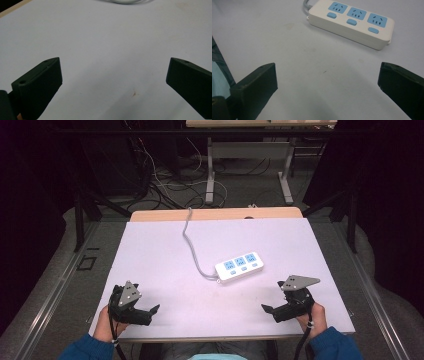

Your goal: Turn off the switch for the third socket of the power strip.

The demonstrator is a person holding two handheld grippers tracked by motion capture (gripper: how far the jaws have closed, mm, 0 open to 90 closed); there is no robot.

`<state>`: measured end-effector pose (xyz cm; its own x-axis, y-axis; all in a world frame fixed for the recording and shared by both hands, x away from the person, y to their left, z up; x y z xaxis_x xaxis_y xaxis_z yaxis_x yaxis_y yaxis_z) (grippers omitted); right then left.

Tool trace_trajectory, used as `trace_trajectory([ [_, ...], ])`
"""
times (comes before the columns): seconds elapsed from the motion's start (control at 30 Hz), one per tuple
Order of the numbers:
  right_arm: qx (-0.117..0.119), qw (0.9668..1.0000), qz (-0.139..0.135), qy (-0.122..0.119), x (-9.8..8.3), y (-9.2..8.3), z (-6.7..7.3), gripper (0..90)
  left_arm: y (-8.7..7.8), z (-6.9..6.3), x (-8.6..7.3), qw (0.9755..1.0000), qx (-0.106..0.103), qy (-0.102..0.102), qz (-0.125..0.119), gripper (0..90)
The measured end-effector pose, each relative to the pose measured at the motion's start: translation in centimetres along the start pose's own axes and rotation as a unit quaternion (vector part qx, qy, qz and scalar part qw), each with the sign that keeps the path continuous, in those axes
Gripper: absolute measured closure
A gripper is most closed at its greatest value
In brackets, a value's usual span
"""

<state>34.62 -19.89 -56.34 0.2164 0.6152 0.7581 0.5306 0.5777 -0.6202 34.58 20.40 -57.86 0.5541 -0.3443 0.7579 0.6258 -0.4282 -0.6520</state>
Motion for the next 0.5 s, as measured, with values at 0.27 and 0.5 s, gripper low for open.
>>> trace_trajectory([
  [0.27, -0.001, 1.0000, 0.002, 0.004, 0.5, 0.2, -0.5, 1.7, 0.0, 0.0, 0.0, 1.0000, -0.001, -0.002, 0.001, 0.2],
  [0.5, -0.008, 1.0000, -0.002, 0.005, 0.9, 0.3, -1.2, 1.8, 0.0, 0.0, 0.0, 1.0000, -0.001, -0.002, 0.001, 0.2],
])
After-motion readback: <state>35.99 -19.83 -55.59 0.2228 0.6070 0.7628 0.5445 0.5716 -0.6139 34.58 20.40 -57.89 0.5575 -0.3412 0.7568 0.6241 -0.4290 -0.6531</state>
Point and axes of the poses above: each handheld gripper's, and its own axes: y roughly forward along the jaws, x roughly out of its top, z roughly to its left, the point moved 9 cm from there along y, roughly forward along the jaws, and after that the axes turned 14 degrees about -y, right-handed, at the moved point
